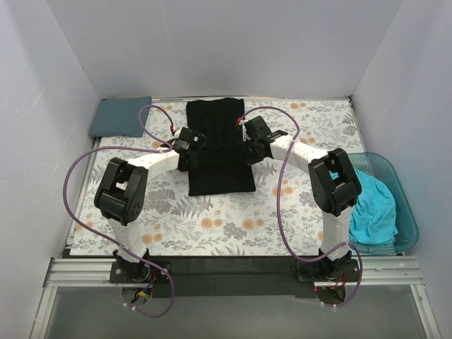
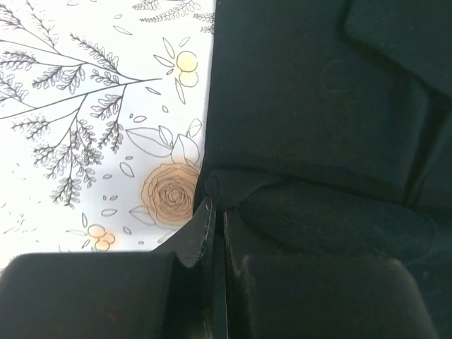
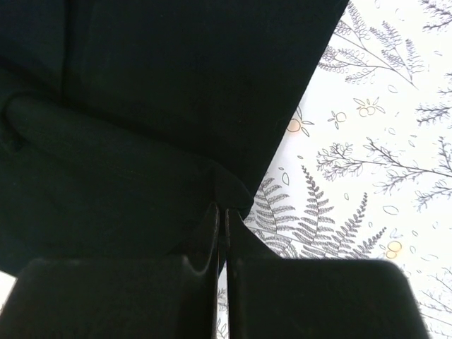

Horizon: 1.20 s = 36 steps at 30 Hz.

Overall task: Fold and stack the t-shirts
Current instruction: Fold the tshirt

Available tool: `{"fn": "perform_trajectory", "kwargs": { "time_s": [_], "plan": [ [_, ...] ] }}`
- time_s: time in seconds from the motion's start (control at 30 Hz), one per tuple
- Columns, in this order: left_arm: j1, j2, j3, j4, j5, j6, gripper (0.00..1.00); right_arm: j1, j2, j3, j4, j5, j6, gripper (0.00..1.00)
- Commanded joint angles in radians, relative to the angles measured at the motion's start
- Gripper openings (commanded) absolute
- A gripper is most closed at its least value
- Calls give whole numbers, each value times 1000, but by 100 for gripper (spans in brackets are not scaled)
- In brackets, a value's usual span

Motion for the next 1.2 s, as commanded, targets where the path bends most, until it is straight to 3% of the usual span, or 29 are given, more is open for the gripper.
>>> {"fn": "perform_trajectory", "kwargs": {
  "time_s": [0.0, 0.13, 0.2, 0.23, 0.3, 0.37, 0.5, 0.6, 0.7, 0.83, 0.93, 1.17],
  "plan": [
    [17, 13, 18, 20, -61, 12, 0, -13, 25, -2, 23, 34, -19, 2],
    [16, 13, 27, 15, -63, 18, 18, -13, 31, 3, 26, 24, -19, 10],
    [16, -4, 43, 4, -49, 31, 37, -13, 16, 3, 27, 30, -19, 11],
    [16, -10, 50, -6, -45, 31, 43, -13, 8, 3, 29, 31, -17, 18],
    [14, -39, 75, -32, -31, 28, 55, -13, -17, 1, 30, 33, -10, 24],
    [14, -70, 83, -52, -20, 17, 62, -12, -50, -2, 32, 31, -5, 31],
    [-1, -168, 78, -104, -14, -32, 64, 2, -119, -9, 35, 30, 23, 34],
    [-36, -255, 40, -126, 24, -98, 64, 25, -161, -25, 47, 5, 40, 35],
    [-102, -311, -19, -117, 47, -158, 56, 51, -167, -45, 69, -24, 58, 34],
    [-162, -317, -98, -54, 90, -198, 32, 79, -135, -43, 87, -85, 78, 28],
    [-184, -285, -143, -13, 92, -213, 20, 100, -100, -36, 104, -102, 86, 23],
    [-187, -213, -210, 49, 83, -216, 15, 117, -3, -5, 130, -151, 98, 21]
  ]
}}
